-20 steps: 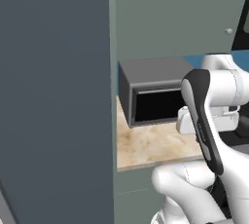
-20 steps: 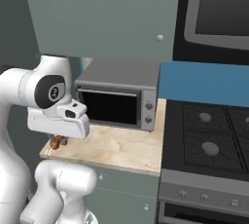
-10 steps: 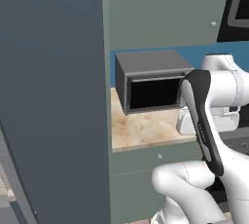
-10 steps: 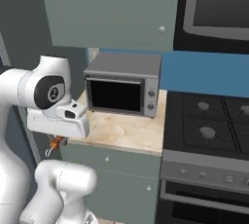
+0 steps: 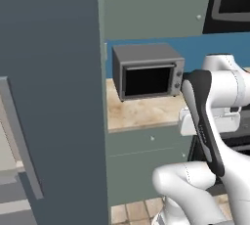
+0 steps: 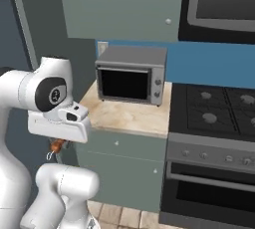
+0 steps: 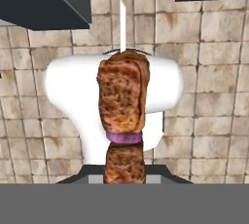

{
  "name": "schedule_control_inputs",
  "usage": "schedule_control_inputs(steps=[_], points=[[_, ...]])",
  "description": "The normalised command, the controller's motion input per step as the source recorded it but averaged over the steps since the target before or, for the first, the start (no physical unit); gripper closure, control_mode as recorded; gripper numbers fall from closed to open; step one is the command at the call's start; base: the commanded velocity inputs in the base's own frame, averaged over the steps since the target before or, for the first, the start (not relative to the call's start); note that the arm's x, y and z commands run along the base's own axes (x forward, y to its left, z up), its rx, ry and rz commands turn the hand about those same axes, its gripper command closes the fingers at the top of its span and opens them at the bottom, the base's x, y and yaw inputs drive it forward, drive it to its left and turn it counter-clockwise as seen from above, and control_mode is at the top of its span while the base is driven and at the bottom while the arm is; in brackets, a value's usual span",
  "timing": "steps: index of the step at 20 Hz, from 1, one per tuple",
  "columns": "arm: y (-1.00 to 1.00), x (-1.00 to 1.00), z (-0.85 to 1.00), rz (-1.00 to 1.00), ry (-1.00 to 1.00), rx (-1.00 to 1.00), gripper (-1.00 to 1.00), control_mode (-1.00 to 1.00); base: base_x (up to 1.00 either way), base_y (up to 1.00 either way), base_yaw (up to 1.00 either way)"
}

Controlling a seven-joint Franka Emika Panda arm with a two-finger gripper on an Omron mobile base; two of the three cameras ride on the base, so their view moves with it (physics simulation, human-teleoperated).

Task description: Store the kebab skewer in the freezer for long-term storage. Close the freezer door after placing the cooked food.

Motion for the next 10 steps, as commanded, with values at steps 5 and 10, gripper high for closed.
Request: schedule_control_inputs(steps=[5,10], points=[[0.0,0.0,0.0,0.0,0.0,0.0,1.0,1.0,-0.55,0.3,0.05],[0.0,0.0,0.0,0.0,0.0,0.0,1.0,1.0,-0.31,0.4,0.12]])
